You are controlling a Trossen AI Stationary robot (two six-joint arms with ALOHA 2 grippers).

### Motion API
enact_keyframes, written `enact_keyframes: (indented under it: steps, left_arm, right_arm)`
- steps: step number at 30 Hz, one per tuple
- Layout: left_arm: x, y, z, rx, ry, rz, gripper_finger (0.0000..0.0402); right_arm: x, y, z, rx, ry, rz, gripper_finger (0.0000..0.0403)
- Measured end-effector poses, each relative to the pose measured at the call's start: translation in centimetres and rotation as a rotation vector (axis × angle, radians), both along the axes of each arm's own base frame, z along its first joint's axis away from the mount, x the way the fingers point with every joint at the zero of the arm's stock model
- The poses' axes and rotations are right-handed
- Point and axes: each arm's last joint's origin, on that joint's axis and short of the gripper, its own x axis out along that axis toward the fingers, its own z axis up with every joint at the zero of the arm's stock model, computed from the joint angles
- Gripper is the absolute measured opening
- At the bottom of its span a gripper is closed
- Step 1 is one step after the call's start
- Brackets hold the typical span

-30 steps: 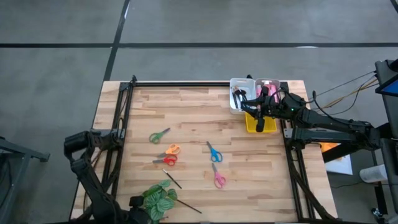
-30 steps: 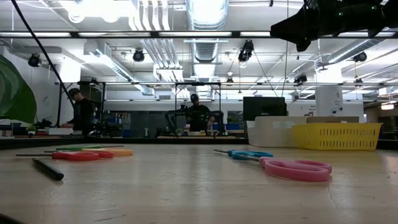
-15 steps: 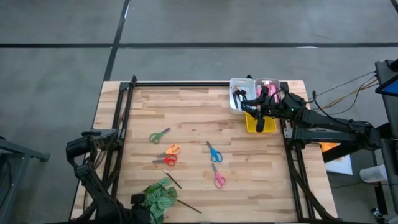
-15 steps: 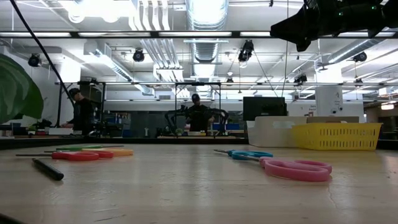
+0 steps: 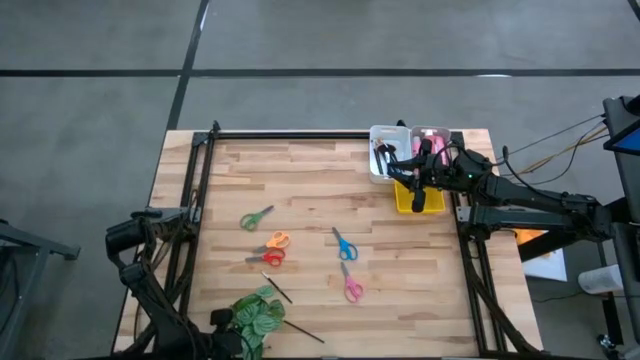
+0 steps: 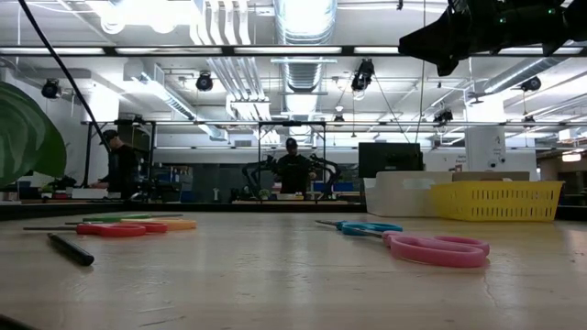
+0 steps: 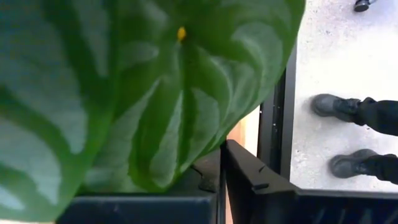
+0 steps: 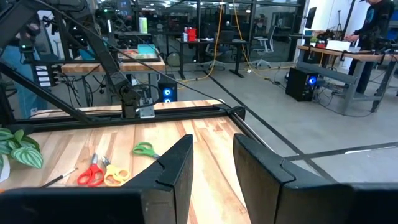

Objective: Pick & Place Paint Supplies
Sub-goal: Put the black paint brush into the white bin

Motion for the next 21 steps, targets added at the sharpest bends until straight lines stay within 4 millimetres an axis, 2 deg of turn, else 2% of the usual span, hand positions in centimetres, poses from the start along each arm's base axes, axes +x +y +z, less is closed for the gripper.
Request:
enact_keyframes:
  steps: [10, 21]
  left_arm:
    - [0.0, 0.0, 0.1, -0.007, 0.005, 0.003, 0.0006]
    - [-0.3, 0.3, 2.2, -0.06, 0.004, -0.013, 0.0004]
  right_arm:
    - [0.0, 0.0, 0.0, 0.0, 0.0, 0.0, 0.0113]
    - [0.0, 0.0, 0.0, -0.001, 0.0, 0.0, 0.0113]
